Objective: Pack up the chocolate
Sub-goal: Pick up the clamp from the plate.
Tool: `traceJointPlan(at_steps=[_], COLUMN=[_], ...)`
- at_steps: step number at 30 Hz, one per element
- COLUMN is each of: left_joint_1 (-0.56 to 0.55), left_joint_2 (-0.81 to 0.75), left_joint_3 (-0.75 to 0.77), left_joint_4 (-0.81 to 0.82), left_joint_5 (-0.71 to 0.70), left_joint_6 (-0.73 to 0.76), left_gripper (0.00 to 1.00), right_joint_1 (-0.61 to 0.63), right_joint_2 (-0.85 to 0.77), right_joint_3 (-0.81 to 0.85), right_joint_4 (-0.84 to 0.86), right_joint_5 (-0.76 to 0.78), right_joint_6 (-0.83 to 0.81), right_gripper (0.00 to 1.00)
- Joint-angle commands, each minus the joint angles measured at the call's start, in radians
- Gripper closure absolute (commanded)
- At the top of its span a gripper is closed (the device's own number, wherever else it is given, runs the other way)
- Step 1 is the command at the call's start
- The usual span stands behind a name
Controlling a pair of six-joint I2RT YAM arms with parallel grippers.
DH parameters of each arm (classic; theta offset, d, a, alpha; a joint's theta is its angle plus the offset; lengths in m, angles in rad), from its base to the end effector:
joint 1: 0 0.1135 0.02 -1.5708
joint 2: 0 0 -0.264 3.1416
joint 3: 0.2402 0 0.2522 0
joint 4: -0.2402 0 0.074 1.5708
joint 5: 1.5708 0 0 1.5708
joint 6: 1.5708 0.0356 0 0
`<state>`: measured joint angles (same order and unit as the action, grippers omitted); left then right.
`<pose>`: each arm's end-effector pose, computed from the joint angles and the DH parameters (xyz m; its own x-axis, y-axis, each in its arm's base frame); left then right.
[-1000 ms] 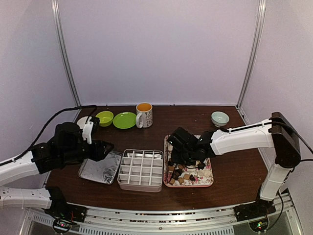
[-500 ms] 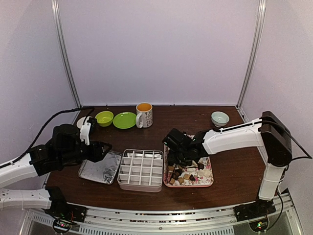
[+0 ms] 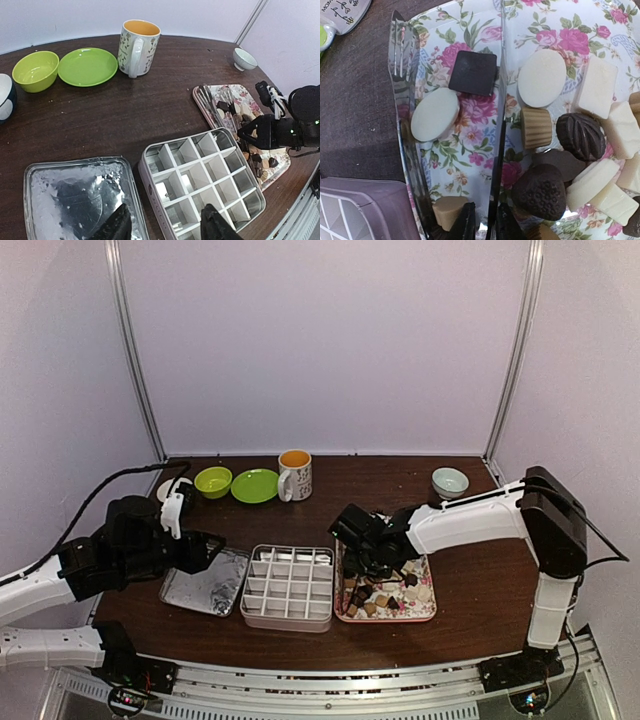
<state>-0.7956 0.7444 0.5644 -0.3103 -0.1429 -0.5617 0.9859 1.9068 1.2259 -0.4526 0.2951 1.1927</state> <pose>0.1254 -0.1207 0.2561 -0.6087 -0.1321 -0.7824 0.3484 0.8414 -0.4131 0.2189 0.3119 0.1573 -0.8628 0.3076 -0.4012 0.1955 0.9349 0.2963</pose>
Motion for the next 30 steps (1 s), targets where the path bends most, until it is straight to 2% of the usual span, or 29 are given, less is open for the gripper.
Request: traceJointPlan(at_steps=[1, 5, 8, 17, 25, 30], left_joint_1=[-0.001, -0.001, 0.000, -0.001, -0.001, -0.001], left_joint_2=[-0.003, 0.005, 0.006, 0.006, 0.001, 0.019], left_joint_3=[0.006, 0.009, 0.013, 0.044, 0.091, 0.133], left_joint_4=[0.023, 0.022, 0.020, -0.008, -0.032, -0.010], left_joint_5=[-0.014, -0.012, -0.011, -0.019, -0.012, 0.042], left_joint_6=[0.018, 0.020, 0.020, 0.039, 0.045, 0.051], left_gripper=[0.50, 0.50, 0.50, 0.50, 0.49, 0.45], right_joint_1=[-0.003, -0.003, -0.004, -0.004, -0.005, -0.003], right_joint_2=[0.029, 0.034, 0.011, -0.187, -0.299, -0.357], right_joint_3=[0.020, 0.023, 0.020, -0.077, -0.087, -0.109], right_joint_4=[-0.027, -0.021, -0.024, 0.068, 0.067, 0.134], right_joint_5=[0.024, 0.011, 0.024, 0.102, 0.125, 0.093], right_joint_6=[0.013, 0.010, 0.004, -0.006, -0.044, -0.195], right_gripper=[0.83, 0.83, 0.92, 0.98, 1.00, 1.00])
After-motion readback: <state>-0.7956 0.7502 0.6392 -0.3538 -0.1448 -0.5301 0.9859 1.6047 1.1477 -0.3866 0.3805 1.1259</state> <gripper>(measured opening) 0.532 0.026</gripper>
